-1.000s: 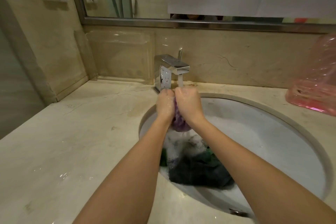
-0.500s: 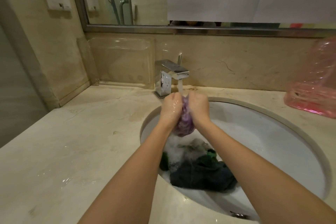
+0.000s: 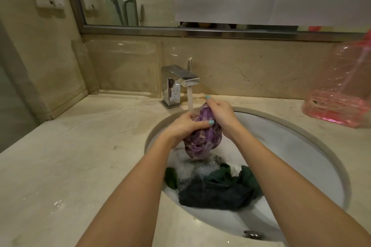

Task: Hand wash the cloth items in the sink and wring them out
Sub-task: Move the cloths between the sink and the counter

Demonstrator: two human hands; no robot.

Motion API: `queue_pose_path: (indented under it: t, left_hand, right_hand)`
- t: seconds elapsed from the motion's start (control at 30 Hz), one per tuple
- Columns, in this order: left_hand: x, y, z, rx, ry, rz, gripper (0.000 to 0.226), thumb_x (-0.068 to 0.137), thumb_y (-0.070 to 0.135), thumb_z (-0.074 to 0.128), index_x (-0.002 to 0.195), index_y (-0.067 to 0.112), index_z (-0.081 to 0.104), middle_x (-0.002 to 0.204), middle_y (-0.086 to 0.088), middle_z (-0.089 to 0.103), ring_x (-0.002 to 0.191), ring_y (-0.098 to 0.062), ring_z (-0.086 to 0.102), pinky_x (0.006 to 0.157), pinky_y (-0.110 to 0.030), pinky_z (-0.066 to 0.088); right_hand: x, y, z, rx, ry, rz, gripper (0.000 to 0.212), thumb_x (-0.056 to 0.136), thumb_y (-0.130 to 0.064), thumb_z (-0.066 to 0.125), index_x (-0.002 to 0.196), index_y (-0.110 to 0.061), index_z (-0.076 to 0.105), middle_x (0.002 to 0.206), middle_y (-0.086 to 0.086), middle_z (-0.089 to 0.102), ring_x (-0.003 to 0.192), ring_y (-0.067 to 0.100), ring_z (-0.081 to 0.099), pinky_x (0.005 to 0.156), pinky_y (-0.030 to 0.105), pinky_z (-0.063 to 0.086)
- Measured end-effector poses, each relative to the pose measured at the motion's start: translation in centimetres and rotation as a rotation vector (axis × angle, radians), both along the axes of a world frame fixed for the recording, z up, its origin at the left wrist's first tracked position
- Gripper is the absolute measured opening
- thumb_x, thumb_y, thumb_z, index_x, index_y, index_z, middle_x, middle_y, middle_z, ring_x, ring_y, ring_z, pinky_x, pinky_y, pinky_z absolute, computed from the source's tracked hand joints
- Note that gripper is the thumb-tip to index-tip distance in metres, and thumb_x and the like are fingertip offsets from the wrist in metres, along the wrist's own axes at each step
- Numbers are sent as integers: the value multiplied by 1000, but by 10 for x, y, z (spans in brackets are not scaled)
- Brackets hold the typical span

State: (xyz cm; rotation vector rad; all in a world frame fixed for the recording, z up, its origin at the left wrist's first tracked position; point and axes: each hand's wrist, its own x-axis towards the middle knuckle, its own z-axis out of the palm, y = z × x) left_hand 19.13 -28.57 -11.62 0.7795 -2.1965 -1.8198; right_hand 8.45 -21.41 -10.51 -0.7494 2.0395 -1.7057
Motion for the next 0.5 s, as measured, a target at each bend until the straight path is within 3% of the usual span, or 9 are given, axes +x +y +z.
queue_pose_path:
  t: [0.13, 0.27, 0.37, 0.5]
  left_hand:
    - [7, -14, -2, 52, 127, 67, 21, 89, 34, 68, 100, 16, 65, 91, -6, 75, 89, -22, 70, 86, -35, 55]
    - [6, -18, -2, 196, 320, 39, 20, 97, 28, 58, 110, 15, 65, 95, -4, 75, 89, -18, 71, 80, -31, 56]
    - [7, -18, 2, 327, 379, 35, 28, 97, 29, 56, 117, 10, 61, 102, -10, 73, 95, -21, 71, 81, -35, 56]
    - [6, -23, 5, 440, 469, 190, 22, 98, 28, 54, 104, 7, 59, 96, -12, 69, 86, -21, 69, 79, -36, 57]
  right_hand:
    - [-5, 6, 0, -39, -105, 194, 32, 99, -30, 53, 103, -2, 68, 107, 20, 70, 104, 32, 66, 90, 40, 54]
    - [-16, 23, -3, 62, -172, 458, 43, 89, -27, 63, 119, 4, 62, 119, 22, 65, 110, 29, 63, 101, 43, 47]
    - [-19, 29, -5, 194, -77, 462, 40, 90, -26, 64, 119, 0, 63, 115, 16, 68, 106, 27, 63, 103, 44, 43]
    - [-17, 34, -18, 171, -152, 453, 45, 95, -36, 56, 129, -7, 55, 120, 17, 66, 112, 33, 62, 100, 51, 48]
